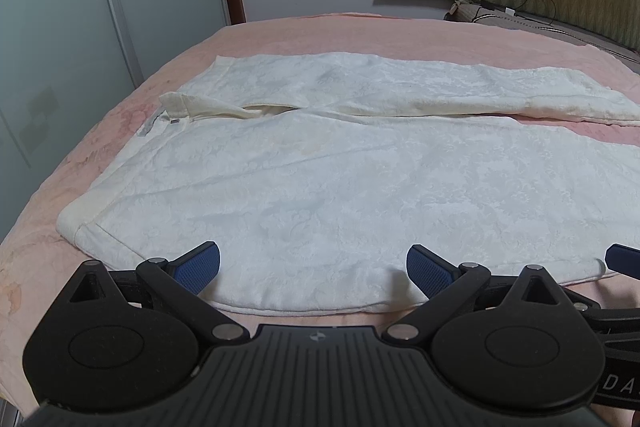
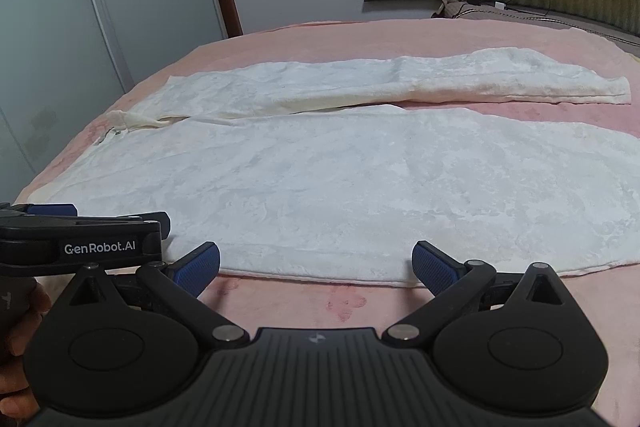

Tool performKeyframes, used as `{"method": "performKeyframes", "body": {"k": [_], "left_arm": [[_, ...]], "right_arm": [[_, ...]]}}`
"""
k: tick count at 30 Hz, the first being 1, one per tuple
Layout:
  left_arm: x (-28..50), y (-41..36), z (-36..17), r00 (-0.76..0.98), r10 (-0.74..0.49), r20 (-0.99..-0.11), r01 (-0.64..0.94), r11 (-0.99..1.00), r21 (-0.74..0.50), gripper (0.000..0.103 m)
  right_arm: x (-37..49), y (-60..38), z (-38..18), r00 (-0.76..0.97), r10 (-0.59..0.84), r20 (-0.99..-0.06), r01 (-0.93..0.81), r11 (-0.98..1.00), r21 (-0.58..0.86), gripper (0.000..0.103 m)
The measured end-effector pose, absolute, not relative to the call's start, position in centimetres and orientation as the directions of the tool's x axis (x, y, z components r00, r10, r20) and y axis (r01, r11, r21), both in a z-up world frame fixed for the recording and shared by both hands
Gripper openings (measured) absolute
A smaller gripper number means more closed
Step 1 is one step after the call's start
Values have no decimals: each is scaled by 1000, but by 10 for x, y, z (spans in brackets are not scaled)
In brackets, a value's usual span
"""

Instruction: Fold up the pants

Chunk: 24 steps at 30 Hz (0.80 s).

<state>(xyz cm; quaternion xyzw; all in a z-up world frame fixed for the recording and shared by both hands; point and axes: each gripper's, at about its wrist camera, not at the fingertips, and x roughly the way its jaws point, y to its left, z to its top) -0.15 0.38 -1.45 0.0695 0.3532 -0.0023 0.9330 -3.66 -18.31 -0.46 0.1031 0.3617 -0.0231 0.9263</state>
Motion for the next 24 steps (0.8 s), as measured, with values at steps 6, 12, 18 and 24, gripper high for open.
{"method": "performKeyframes", "body": {"k": [6, 12, 18, 24], "left_arm": [[-2, 4, -15, 751, 44, -659, 54, 990, 127, 102], [-1, 4, -15, 750, 45, -660, 53, 990, 129, 102], [4, 3, -19, 748, 44, -662, 62, 989, 135, 102], [12, 11, -14, 761, 51, -647, 46, 990, 133, 102]], "right_arm": [[-37, -183, -5, 737, 37, -675, 117, 977, 181, 103], [-37, -182, -5, 740, 46, -671, 108, 976, 187, 103], [-32, -184, -3, 746, 87, -660, 72, 975, 209, 103], [-12, -182, 12, 782, 180, -597, -105, 982, 159, 103]]}}
